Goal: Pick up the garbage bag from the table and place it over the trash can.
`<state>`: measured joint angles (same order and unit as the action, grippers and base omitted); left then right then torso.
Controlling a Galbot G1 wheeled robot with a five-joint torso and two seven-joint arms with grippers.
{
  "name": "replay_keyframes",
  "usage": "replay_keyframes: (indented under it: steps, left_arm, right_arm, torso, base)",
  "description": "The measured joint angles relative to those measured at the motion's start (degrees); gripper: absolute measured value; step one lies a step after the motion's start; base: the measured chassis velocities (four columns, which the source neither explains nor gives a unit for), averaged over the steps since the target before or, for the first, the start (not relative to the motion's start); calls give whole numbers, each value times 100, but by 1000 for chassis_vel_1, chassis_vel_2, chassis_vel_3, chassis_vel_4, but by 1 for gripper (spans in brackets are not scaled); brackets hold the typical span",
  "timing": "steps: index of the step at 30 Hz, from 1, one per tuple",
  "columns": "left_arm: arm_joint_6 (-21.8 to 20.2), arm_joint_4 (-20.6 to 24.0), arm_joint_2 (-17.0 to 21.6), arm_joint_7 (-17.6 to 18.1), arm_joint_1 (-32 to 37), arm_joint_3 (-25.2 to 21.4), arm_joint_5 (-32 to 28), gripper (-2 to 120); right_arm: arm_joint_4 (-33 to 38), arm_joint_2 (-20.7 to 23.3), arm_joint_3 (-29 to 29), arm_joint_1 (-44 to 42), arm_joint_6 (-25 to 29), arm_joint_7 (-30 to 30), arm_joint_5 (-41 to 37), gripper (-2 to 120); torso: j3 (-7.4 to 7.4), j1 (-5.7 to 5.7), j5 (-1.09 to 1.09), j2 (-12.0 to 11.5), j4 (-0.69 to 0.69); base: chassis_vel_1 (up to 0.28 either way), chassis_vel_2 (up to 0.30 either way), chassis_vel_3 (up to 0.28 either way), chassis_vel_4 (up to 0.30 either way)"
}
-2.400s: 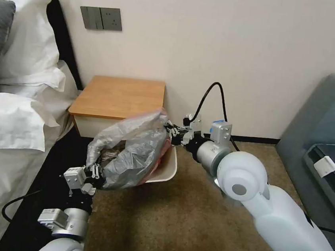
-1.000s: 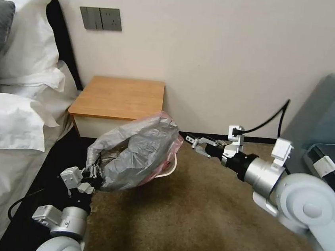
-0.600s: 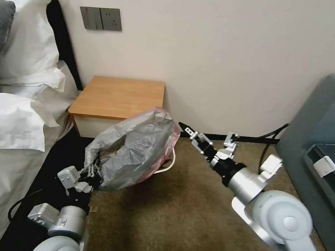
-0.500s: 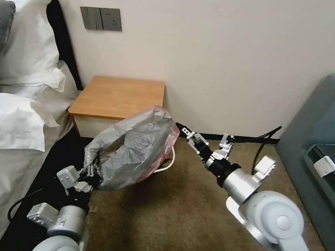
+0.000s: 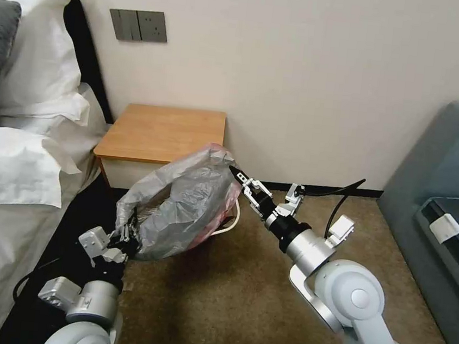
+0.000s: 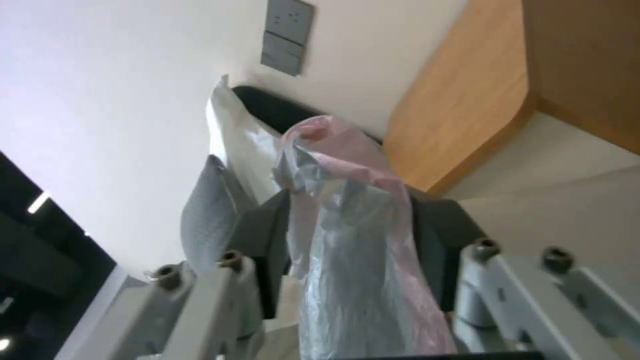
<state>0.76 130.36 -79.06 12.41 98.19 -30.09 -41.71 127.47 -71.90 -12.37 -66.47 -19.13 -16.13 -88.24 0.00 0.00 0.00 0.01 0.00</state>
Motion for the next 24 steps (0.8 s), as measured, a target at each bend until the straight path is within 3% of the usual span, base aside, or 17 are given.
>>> replay_keyframes:
  steps: [12, 24]
  left_arm:
    - [-9, -15, -44, -27, 9, 17, 9, 5]
    - [-50, 56, -64, 28, -11, -52, -220, 5]
  right_arm:
    - [-13, -93, 25, -13, 20, 137, 158, 0]
    - [22, 19, -219, -198, -6, 27, 138, 0]
  torso:
    - [0, 0, 0, 0, 0]
    - [0, 0, 0, 0, 0]
  base:
    - [0, 0, 0, 0]
    - [0, 0, 0, 0]
